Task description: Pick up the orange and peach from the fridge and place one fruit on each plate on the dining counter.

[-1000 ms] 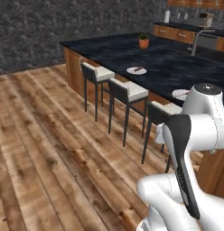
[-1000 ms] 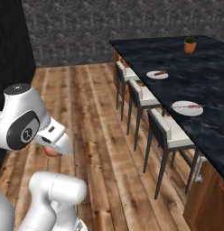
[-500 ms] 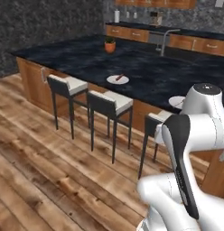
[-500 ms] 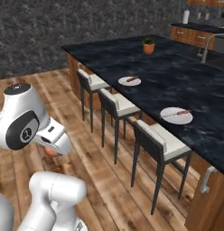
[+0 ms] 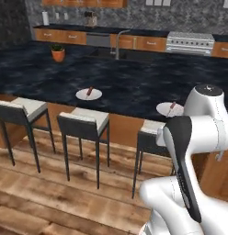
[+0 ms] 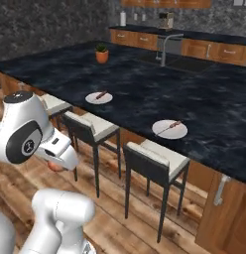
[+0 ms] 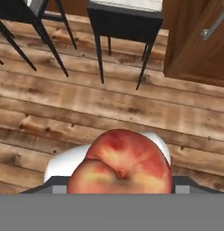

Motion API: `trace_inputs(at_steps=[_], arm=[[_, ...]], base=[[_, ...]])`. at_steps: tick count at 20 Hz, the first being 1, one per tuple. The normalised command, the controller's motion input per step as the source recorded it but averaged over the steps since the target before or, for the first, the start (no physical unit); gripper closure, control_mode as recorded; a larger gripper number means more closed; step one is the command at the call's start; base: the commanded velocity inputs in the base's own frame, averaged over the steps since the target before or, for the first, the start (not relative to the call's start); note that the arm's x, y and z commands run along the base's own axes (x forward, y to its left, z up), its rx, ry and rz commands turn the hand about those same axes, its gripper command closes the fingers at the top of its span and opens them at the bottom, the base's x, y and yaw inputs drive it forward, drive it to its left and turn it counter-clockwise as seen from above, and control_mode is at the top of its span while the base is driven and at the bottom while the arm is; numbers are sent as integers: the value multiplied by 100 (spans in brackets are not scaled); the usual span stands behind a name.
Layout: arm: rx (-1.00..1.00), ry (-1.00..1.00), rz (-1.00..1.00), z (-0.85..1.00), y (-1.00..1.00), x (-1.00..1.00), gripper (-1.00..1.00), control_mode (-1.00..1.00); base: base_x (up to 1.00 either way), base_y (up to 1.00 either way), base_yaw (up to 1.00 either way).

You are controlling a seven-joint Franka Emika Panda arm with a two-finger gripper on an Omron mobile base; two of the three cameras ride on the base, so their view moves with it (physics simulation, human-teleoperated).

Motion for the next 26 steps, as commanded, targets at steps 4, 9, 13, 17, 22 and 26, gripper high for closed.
trace_inputs(at_steps=[4,9,13,17,22,26], arm=[[0,0,0,0,0,0,100,100],[0,0,0,0,0,0,100,100],[0,0,0,0,0,0,100,100],[0,0,0,0,0,0,100,100],[0,0,0,0,0,0,100,100],[0,0,0,0,0,0,100,100]], base=[[52,3,-74],[41,9,-77],[31,82,-38],[36,59,-16],[37,21,-1],[51,0,0]])
